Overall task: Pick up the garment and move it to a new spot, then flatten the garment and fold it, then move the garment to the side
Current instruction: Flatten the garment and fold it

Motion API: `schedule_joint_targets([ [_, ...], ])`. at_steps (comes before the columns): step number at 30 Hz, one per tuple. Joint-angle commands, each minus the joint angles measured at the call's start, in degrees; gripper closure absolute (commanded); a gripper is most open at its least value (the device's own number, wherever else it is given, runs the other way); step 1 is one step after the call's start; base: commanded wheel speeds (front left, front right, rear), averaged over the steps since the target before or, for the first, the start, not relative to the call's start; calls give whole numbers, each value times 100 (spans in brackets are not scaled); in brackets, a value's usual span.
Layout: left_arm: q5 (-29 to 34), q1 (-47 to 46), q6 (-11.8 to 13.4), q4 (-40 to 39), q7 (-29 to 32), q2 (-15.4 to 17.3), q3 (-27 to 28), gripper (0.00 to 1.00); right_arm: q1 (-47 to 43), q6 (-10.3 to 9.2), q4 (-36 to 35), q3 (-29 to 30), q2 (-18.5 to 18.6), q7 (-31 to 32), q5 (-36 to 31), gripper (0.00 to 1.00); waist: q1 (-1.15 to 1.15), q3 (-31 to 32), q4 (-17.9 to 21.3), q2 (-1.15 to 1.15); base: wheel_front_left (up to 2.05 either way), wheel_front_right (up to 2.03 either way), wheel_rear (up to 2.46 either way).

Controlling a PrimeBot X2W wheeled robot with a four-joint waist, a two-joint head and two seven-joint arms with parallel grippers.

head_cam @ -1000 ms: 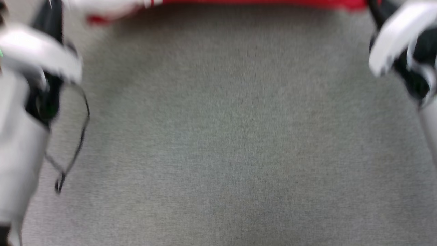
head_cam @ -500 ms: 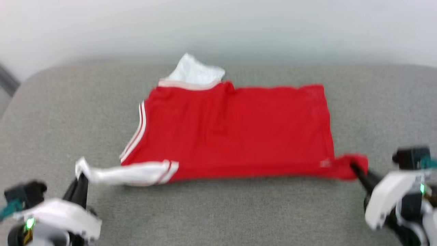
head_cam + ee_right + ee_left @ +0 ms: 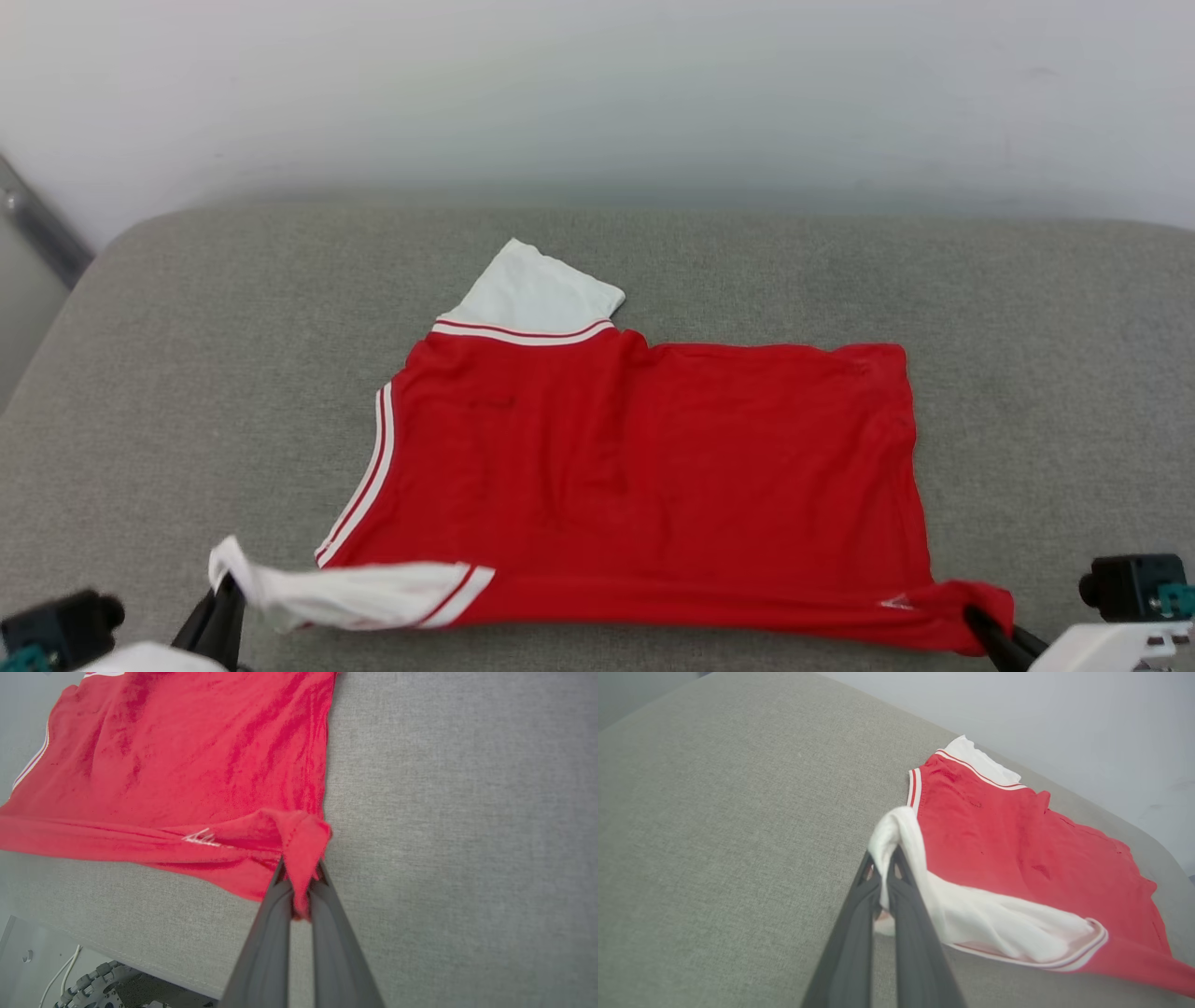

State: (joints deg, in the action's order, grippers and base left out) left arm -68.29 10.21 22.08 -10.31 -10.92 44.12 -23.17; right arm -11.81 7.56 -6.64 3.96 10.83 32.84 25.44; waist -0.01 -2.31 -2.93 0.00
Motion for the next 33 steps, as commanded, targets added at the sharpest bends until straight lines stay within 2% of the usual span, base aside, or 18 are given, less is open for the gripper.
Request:
schedule_joint_targets([
  [1, 54, -188, -14, 11, -5, 6, 30, 100, 104, -14, -19, 44, -27, 28, -55, 100, 1, -62, 21, 0, 0, 0, 0],
  [6, 243, -1033, -293, 306, 126, -276, -213, 100, 657, -12, 152, -109, -40, 135, -255, 100, 1, -345, 36, 0, 0, 0, 0],
  [12, 377, -1996, -744, 1126, 392, -623, -543, 100, 1385, -11, 638, -370, 26, 145, -395, 100, 1, -743, 45, 0, 0, 0, 0],
  [23, 270, -2590, -1327, 2413, 925, -996, -971, 100, 2113, -11, 1820, -980, 198, -222, -497, 99, 1, -1061, 71, 0, 0, 0, 0],
  [24, 234, -2604, -1374, 2473, 984, -1026, -1002, 100, 2111, -11, 1916, -1013, 198, -279, -472, 71, 1, -1058, 64, 0, 0, 0, 0],
  [25, 161, -2615, -1445, 2542, 1044, -1075, -1021, 96, 2109, -11, 2008, -1031, 205, -342, -451, 20, 1, -1053, 53, 0, 0, 0, 0],
  [26, 129, -2621, -1495, 2604, 1067, -1112, -1029, 64, 2117, -11, 2070, -1055, 227, -413, -459, 0, 1, -1042, 43, 0, 0, 0, 0],
  [27, 99, -2626, -1547, 2670, 1082, -1127, -1029, 27, 2112, -11, 2124, -1093, 240, -477, -444, 0, 1, -1023, 39, 0, 0, 0, 0],
  [28, 40, -2621, -1599, 2730, 1048, -1164, -995, 0, 2100, -12, 2163, -1123, 253, -554, -418, 0, 1, -1002, 38, 0, 0, 0, 0],
  [33, -11, -2626, -1682, 2934, 853, -1175, -859, 0, 1967, -11, 2093, -1207, 353, -1095, -341, 0, 1, -820, 60, 0, 0, 0, 0],
])
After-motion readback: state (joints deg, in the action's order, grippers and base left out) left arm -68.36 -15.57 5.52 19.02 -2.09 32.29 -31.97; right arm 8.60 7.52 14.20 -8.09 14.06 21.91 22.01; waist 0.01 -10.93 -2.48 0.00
